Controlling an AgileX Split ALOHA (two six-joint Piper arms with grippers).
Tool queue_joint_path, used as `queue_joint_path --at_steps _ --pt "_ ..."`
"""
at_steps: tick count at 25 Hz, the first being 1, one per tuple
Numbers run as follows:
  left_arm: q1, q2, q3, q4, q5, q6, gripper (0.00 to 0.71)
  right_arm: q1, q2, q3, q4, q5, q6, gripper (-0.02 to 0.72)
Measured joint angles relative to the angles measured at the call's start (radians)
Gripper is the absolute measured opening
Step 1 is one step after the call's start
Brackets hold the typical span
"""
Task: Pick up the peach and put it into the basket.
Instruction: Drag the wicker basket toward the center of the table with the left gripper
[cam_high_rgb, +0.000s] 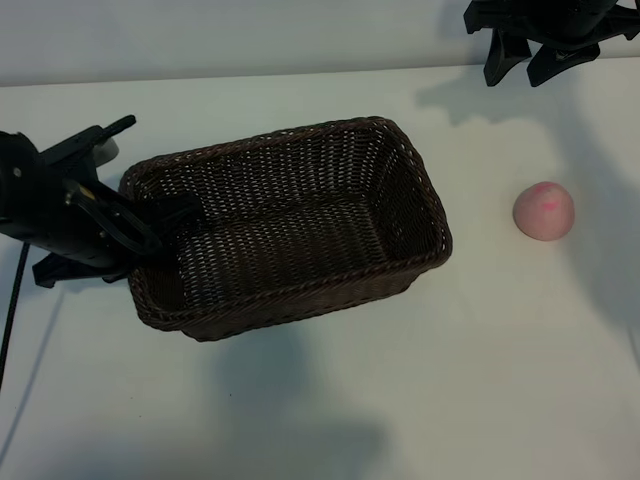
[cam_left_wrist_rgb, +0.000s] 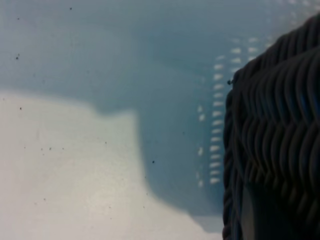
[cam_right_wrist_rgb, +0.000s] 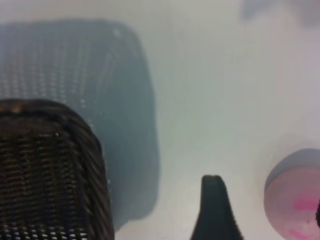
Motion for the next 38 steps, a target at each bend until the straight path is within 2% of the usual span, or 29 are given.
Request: queue_joint_path --at_steps 3,7,12,17,27,38 --pt "0.004 0.001 -0.059 -0.001 0.052 0.057 0.162 0.0 0.0 0.0 0.0 0.0 0.0 0.481" --pt "0.009 0.03 -0.206 0.002 0.128 0.1 0.162 0.0 0.0 0.0 0.0 0.0 0.0 0.481" --pt "0.011 0.124 -0.397 0.035 0.219 0.113 0.162 0.0 0.0 0.0 0.0 -0.001 0.0 0.481" --pt "0.011 0.238 -0.515 0.035 0.27 0.135 0.162 0.0 0.0 0.0 0.0 -0.001 -0.001 0.481" --pt "0.007 0.385 -0.546 -0.076 0.232 0.227 0.162 0.0 0.0 0.0 0.0 -0.001 -0.001 0.481" --pt "0.002 0.448 -0.547 -0.082 0.208 0.25 0.162 0.0 0.0 0.0 0.0 -0.001 0.0 0.481"
